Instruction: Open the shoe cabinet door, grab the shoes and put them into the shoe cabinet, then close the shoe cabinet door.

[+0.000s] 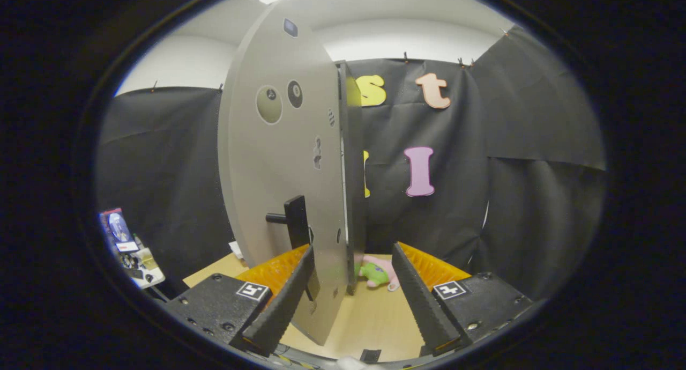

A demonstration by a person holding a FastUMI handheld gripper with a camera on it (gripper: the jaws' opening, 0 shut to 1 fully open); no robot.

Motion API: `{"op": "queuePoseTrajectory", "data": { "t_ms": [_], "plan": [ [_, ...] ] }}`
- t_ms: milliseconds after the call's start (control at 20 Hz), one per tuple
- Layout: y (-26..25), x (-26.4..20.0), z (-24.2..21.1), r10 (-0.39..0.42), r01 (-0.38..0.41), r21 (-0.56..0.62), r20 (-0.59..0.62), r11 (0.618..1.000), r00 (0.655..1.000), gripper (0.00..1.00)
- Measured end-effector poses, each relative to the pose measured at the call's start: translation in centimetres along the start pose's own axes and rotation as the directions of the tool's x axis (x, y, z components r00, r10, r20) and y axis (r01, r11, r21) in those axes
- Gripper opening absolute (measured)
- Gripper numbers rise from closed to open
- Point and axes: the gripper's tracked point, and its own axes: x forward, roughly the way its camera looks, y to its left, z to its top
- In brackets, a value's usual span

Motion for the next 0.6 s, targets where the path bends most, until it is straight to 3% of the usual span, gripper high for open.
{"op": "queuePoseTrajectory", "data": {
  "t_ms": [600],
  "plan": [
    [10.1, 3.2, -0.7, 0.011, -0.011, 0.021, -0.019, 1.000, 1.000, 0.96]
  ]
}}
